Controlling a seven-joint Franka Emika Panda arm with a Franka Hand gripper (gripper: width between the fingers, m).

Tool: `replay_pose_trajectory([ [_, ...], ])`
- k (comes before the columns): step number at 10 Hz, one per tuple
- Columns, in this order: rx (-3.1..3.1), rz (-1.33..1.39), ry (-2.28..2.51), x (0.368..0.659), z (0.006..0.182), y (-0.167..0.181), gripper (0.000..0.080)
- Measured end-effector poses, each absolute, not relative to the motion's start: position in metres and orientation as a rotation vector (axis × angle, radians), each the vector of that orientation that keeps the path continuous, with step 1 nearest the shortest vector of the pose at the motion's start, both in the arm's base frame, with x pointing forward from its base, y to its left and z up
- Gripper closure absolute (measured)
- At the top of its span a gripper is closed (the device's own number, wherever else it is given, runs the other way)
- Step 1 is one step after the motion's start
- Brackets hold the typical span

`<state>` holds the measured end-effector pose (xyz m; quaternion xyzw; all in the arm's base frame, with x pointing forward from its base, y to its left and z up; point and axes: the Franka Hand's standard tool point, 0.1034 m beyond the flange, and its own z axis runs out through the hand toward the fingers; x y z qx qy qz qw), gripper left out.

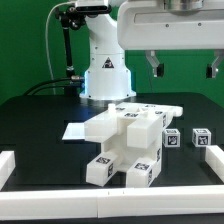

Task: Assemble chair

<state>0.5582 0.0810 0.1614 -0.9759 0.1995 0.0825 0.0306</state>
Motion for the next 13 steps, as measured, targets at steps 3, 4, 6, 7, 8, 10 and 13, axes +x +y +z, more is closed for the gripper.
replay_pose_trajectory([
  [3, -3.039, 0.233, 0.59, 0.546, 0.153, 0.102, 0.015],
  [4, -3.073, 0.251, 0.513, 0.528, 0.148, 0.121, 0.015],
  [6, -3.159, 0.245, 0.347, 0.504, 0.146, 0.142, 0.015],
  [7, -3.157, 0.238, 0.343, 0.503, 0.147, 0.144, 0.015],
  [8, -3.157, 0.24, 0.346, 0.503, 0.146, 0.143, 0.015],
  [10, -3.158, 0.242, 0.345, 0.503, 0.145, 0.143, 0.015],
  [13, -3.169, 0.055, 0.224, 0.474, 0.116, 0.172, 0.015],
])
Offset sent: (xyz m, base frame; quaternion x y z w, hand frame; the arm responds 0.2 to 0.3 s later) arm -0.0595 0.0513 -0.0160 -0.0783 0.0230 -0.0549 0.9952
